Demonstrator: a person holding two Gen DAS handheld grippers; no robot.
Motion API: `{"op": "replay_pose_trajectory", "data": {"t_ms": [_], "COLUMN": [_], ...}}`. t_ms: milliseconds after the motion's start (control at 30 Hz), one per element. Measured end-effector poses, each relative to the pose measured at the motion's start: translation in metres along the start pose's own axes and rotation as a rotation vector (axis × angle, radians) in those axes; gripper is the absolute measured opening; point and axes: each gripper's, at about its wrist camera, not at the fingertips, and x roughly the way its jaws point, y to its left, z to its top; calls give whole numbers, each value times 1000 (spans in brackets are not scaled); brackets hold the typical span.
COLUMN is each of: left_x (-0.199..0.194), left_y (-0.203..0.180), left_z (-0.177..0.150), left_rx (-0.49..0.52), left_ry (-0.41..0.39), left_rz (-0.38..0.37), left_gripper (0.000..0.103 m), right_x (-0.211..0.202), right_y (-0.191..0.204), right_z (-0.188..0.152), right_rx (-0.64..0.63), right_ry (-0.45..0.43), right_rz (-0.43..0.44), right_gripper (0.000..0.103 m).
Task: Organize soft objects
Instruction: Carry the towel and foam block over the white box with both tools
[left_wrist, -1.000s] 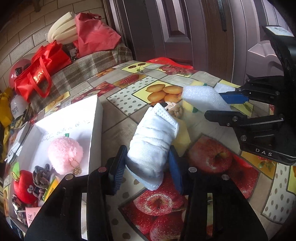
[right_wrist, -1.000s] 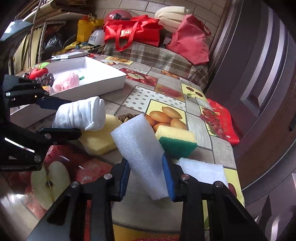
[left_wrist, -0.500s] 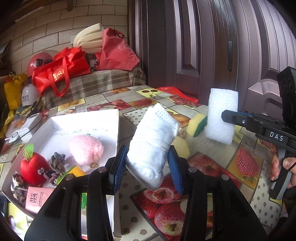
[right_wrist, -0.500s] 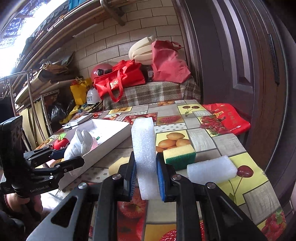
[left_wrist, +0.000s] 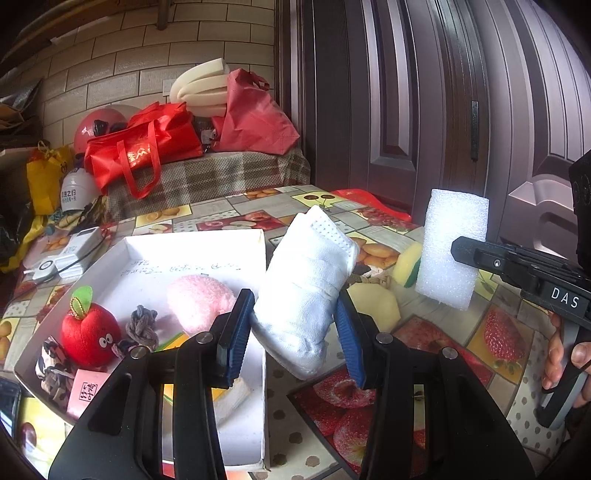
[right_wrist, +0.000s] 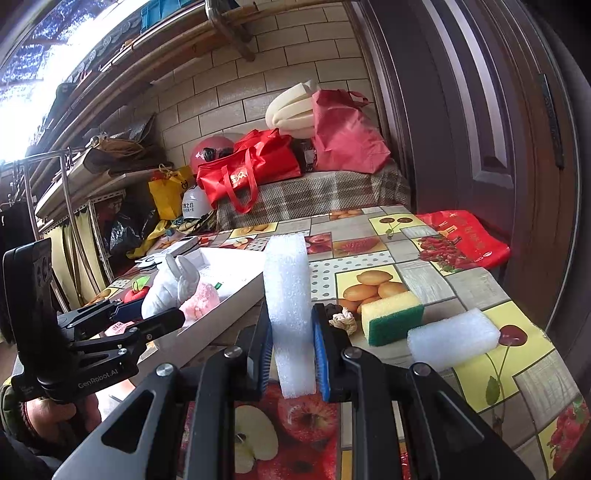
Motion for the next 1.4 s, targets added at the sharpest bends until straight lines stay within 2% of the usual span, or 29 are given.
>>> {"op": "replay_pose_trajectory", "data": {"t_ms": [633, 867, 1100, 1400], "left_x": [-3, -1, -1, 11], "left_y": [63, 85, 100, 141], "left_z": [-4, -4, -3, -4], "left_rx": [-59, -94, -70, -194], "left_ry": [-18, -11, -16, 36], "left_rz": [138, 172, 235, 262], "left_gripper": [44, 44, 44, 44], "right_x": [27, 37, 54, 84], "right_y": [30, 51, 65, 94], "right_z": [-5, -5, -3, 0], "right_rx": [-13, -80, -112, -153], "right_ry": [37, 48, 68, 90], "right_rz": [22, 30, 44, 81], "right_gripper": [19, 19, 19, 20]}}
